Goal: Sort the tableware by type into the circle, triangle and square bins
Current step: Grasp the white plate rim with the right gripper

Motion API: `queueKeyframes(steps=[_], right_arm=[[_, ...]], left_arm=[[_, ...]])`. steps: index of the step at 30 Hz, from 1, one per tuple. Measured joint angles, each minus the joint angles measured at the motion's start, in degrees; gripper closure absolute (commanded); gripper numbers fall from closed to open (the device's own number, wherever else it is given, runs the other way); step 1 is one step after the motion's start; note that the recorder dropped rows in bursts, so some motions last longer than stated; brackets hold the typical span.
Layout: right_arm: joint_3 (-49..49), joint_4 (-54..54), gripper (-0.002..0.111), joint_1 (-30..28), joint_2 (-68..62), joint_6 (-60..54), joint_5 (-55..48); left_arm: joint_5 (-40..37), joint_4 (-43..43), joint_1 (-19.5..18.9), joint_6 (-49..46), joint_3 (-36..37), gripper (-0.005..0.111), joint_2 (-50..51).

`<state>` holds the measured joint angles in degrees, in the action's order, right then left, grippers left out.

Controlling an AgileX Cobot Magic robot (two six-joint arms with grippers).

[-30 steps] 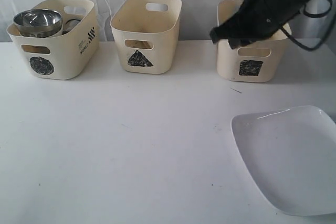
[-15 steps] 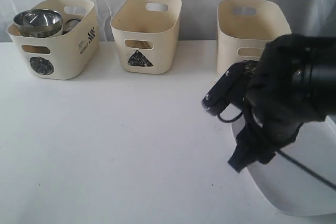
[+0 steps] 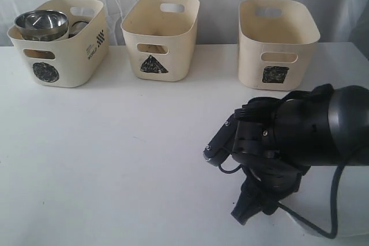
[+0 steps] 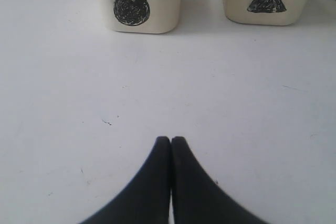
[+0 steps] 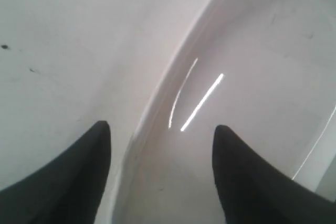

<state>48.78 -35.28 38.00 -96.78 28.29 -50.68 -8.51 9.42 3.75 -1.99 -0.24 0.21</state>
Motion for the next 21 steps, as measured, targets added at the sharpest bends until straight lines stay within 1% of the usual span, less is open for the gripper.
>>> queueKeyframes(steps=[11,21], right_arm=[[0.0,0.6,0.054,0.0,-3.0,0.0,0.5],[0.0,-1.3,0.054,0.0,-6.2,0.0,-0.4]], left_arm=[[0.0,0.0,0.0,0.0,0.0,0.107,0.0],[0.0,0.0,0.0,0.0,0.0,0.107,0.0]])
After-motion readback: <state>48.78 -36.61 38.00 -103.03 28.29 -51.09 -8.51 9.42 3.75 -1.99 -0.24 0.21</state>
